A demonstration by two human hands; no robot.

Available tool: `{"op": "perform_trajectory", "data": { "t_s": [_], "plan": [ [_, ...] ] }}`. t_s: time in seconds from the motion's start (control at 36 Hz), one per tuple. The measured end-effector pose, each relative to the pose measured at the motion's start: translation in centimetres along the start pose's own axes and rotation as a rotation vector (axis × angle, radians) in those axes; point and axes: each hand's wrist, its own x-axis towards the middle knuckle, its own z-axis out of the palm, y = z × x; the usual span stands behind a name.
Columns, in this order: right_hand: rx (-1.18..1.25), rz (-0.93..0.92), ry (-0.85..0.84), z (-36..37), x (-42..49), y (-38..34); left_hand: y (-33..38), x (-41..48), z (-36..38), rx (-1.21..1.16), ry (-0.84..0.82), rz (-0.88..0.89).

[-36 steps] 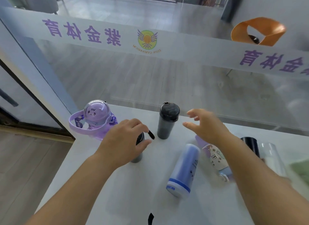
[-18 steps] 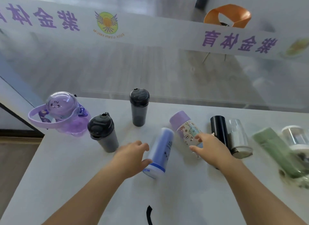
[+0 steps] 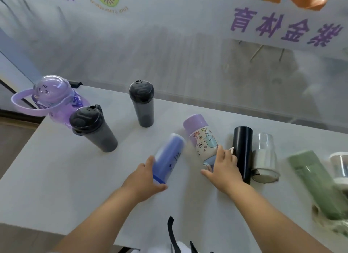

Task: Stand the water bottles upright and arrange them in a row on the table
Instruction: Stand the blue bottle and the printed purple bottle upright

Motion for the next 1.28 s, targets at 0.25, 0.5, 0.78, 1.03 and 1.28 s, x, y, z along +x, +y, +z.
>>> {"op": "perform_trajectory", "data": {
  "t_s": [0.25, 0.5, 0.78, 1.03, 1.28],
  "plan": [
    [-0.066, 0.045, 0.098, 1.7, 1.0, 0.2, 0.5, -0.4, -0.5, -0.026, 0.199, -0.026],
    [-0.064, 0.038, 0.121, 1.2, 1.6, 0.9, 2.3, -1.1, -4.3, -0.099, 0.516, 0.076],
    [0.085, -0.040, 0.267, -2.6, 0.7, 0.7, 4.3, -1.4, -6.5, -0.137, 0.635, 0.213],
    [0.085, -0.197, 0.363, -9.4, 1.1, -1.2, 4.5, -1.2, -6.9, 0.032, 0.556, 0.280],
    [0.111, -0.301, 0.290, -12.6, 3.3, -5.0, 3.7, -1.4, -7.2, 0.040, 0.547, 0.344]
  ]
}}
